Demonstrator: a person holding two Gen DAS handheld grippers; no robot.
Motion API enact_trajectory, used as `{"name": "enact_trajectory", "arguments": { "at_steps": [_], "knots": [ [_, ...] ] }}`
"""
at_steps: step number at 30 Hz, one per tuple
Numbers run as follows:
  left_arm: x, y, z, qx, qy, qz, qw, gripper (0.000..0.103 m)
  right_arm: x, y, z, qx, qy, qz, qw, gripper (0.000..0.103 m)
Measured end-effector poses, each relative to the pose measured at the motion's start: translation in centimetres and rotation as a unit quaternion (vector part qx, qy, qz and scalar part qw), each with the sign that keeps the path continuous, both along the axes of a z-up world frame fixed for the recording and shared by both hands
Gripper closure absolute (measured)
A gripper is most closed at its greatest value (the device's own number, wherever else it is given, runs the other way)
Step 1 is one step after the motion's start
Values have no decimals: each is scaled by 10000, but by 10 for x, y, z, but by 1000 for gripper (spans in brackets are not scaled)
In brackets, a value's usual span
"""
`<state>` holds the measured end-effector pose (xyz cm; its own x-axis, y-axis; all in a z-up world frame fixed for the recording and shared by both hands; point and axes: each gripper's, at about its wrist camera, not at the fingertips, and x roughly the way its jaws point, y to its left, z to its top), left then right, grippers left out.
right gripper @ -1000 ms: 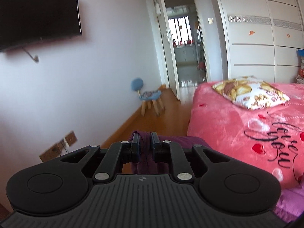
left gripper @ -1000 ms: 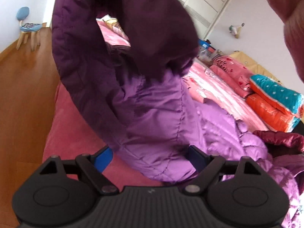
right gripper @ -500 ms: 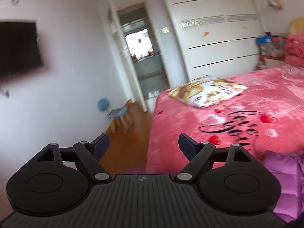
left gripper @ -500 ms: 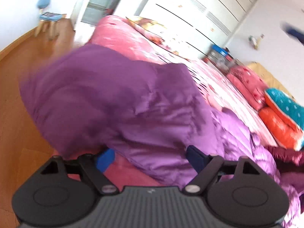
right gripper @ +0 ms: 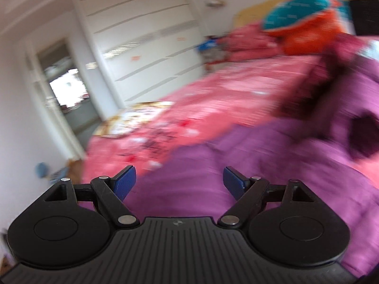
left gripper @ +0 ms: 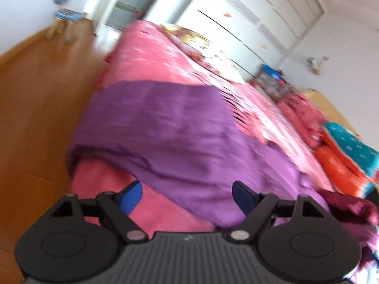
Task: Fold large clothes
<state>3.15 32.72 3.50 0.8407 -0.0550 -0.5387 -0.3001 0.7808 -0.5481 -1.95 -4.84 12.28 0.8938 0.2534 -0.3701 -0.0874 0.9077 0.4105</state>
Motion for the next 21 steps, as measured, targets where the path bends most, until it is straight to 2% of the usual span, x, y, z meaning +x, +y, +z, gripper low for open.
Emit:
{"name": "enact_trajectory", "arguments": {
  "at_steps": [4,7,10,14,18,21],
  "knots": [
    [-21,-11,12,-211,-41,-707,9973,21,-40,-37,-29,-9,294,-559,9980,2],
    [-48,-21,22,-69,-41,-1174,9930,21,-72,-55,-39,-314,404,-851,9951,2],
    [-78,-28,26,8,79,-1459,9893,21,-83,-62,-42,-444,496,-1073,9920,2],
    [-111,-45,23,21,335,-1949,9803,21,-120,-84,-50,-449,475,-1353,9886,2],
    [-134,-69,19,293,533,-2436,9680,21,-154,-109,-56,-392,379,-1601,9856,2],
    [-146,-85,16,388,624,-2672,9608,21,-171,-119,-57,-625,292,-1774,9817,1]
  ]
}}
